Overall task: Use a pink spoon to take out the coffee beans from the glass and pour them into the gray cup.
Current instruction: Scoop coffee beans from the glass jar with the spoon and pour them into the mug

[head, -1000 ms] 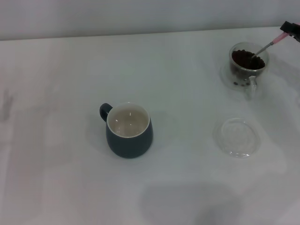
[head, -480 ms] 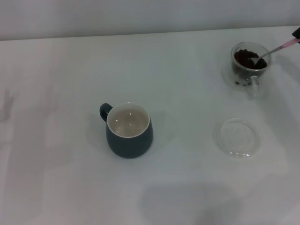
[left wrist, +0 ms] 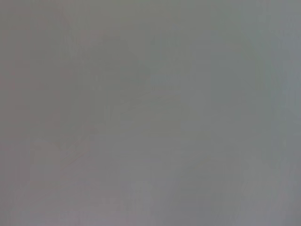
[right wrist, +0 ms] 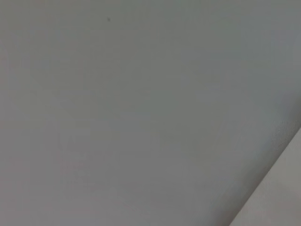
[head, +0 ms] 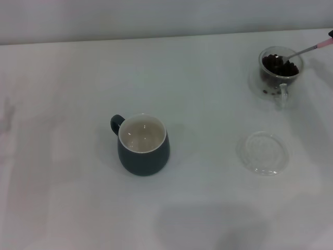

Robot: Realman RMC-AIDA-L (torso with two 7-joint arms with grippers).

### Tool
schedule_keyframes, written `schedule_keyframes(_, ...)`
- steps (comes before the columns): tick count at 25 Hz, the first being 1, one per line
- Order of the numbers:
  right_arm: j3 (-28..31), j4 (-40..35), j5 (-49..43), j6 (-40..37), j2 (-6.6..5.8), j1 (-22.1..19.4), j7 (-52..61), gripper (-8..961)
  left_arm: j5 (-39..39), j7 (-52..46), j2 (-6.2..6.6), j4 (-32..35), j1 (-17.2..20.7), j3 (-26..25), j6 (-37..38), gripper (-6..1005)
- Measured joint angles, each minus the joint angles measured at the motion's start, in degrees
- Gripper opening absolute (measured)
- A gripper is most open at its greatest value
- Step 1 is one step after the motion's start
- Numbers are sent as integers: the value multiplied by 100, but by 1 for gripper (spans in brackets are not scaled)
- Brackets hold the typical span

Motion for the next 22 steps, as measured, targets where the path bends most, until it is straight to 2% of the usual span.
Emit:
schedule_keyframes(12,28,209,351,-223,-46,-143,623,170,-30,6,9,25,-1,-9,-84,821)
schedule_keyframes(22,119,300,417,485,-167,-104,693,172,-32,7,9,34,-67,-9,-89,821)
